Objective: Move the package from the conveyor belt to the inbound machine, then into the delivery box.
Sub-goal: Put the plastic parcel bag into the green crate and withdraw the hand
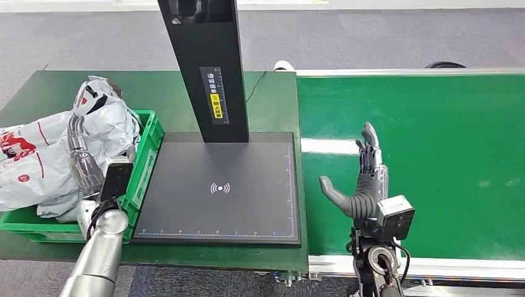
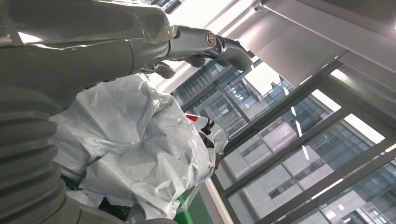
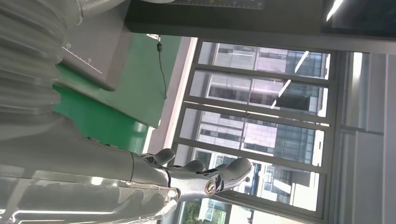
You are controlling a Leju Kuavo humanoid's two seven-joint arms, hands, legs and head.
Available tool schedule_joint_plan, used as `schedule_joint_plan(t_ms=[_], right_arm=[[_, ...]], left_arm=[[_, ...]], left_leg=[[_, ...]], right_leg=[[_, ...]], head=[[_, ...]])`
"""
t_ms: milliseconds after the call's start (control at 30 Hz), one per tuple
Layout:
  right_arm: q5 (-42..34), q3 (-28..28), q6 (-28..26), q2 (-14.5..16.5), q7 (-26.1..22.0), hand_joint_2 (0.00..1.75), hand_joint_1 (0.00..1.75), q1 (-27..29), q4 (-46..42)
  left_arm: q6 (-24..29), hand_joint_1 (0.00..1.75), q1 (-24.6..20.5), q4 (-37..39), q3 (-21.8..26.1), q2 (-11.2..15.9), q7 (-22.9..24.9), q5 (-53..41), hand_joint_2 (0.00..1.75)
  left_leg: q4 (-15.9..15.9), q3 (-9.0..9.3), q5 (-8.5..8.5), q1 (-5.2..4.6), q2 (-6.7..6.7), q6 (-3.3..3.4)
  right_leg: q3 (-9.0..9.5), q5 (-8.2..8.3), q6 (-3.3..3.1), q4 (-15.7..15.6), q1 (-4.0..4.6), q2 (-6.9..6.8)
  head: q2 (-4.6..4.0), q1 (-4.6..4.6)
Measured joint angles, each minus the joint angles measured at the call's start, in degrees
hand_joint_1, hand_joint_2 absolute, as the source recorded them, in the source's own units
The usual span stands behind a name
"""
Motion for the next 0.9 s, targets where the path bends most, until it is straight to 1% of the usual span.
schedule_joint_plan(t_ms=[167, 233, 267, 367, 400, 500, 567, 633, 700, 800, 900], right_arm=[[0.0, 0.0, 0.0, 0.0, 0.0, 1.75, 0.00, -0.4, 0.6], [0.0, 0.0, 0.0, 0.0, 0.0, 1.75, 0.00, -0.4, 0.8], [0.0, 0.0, 0.0, 0.0, 0.0, 1.75, 0.00, -0.5, 0.9], [-0.2, 0.3, 0.2, 0.0, -0.1, 1.75, 0.00, -0.6, 1.3], [-0.3, 0.4, 0.2, 0.0, -0.2, 1.75, 0.00, -0.7, 1.5], [-0.6, 0.9, 0.2, 0.0, -0.5, 1.75, 0.00, -1.2, 2.1], [-0.7, 1.2, 0.2, 0.0, -0.7, 1.75, 0.00, -1.4, 2.5], [-0.9, 1.4, 0.4, 0.0, -0.8, 1.75, 0.00, -1.6, 3.0], [-1.4, 1.5, 1.2, -0.1, -0.8, 1.75, 0.00, -1.7, 3.6], [-2.5, 1.9, 2.6, -0.1, 0.1, 1.75, 0.00, -2.2, 5.1], [-3.0, 2.7, 3.5, -0.1, 2.4, 1.75, 0.00, -2.5, 7.0]], left_arm=[[0.0, 0.00, 0.7, -1.1, 0.0, 0.0, -0.1, 0.0, 1.75], [0.2, 0.00, 0.9, -1.5, 0.0, 0.0, -0.9, 1.0, 1.75], [0.5, 0.00, 1.1, -1.8, 0.1, -0.1, -2.2, 2.5, 1.75], [1.5, 0.00, 2.4, -4.9, 0.1, -0.5, -9.2, 10.8, 1.75], [1.6, 0.00, 3.1, -6.6, -0.1, -0.7, -10.8, 13.3, 1.75], [1.5, 0.00, 5.6, -12.6, -2.1, -1.0, -12.3, 19.2, 1.75], [-0.1, 0.00, 7.3, -16.6, -4.5, -1.1, -12.5, 23.3, 1.75], [-5.9, 0.00, 9.0, -19.9, -7.2, -1.4, -12.6, 28.9, 1.75], [-15.0, 0.00, 10.7, -22.3, -10.0, -1.9, -12.6, 33.4, 1.75], [-26.8, 0.00, 13.0, -23.7, -14.6, -3.0, -11.3, 35.8, 1.75], [-34.8, 0.00, 14.7, -23.3, -18.4, -4.4, -8.8, 37.5, 1.75]], left_leg=[[0.0, -0.10, 0.00, 0.00, 0.00, 0.00], [0.0, -0.13, 0.00, 0.00, 0.00, 0.00], [0.0, -0.14, 0.00, 0.00, 0.00, 0.00], [0.0, -0.15, -0.01, 0.00, 0.02, 0.00], [0.0, -0.15, -0.01, 0.00, 0.02, 0.00], [0.0, -0.19, -0.01, 0.00, 0.02, 0.00], [0.0, -0.22, -0.02, 0.00, 0.02, 0.00], [0.0, -0.23, -0.02, -0.01, 0.02, 0.00], [0.0, -0.25, -0.02, -0.01, 0.01, 0.00], [0.0, -0.25, -0.03, -0.03, 0.02, 0.01], [0.0, -0.25, -0.03, -0.03, 0.02, 0.02]], right_leg=[[-0.09, 0.00, 0.00, 0.0, -0.01, 0.00], [-0.12, 0.00, 0.00, 0.0, -0.01, 0.00], [-0.13, 0.00, 0.00, 0.0, -0.01, 0.00], [-0.17, 0.00, 0.00, 0.0, 0.00, 0.02], [-0.18, 0.00, 0.00, 0.0, 0.00, 0.02], [-0.22, 0.00, 0.00, 0.0, -0.01, 0.02], [-0.24, 0.00, 0.00, 0.0, -0.01, 0.01], [-0.25, 0.00, 0.00, 0.0, -0.02, 0.01], [-0.25, 0.00, 0.01, 0.0, -0.02, 0.01], [-0.25, 0.00, 0.01, 0.0, -0.04, 0.01], [-0.27, 0.01, 0.01, 0.0, -0.04, 0.01]], head=[[0.00, 0.00], [0.00, 0.00], [0.00, 0.00], [0.00, -0.01], [0.00, -0.01], [0.00, 0.01], [0.00, 0.00], [0.00, -0.01], [0.00, 0.00], [0.00, 0.00], [0.00, 0.01]])
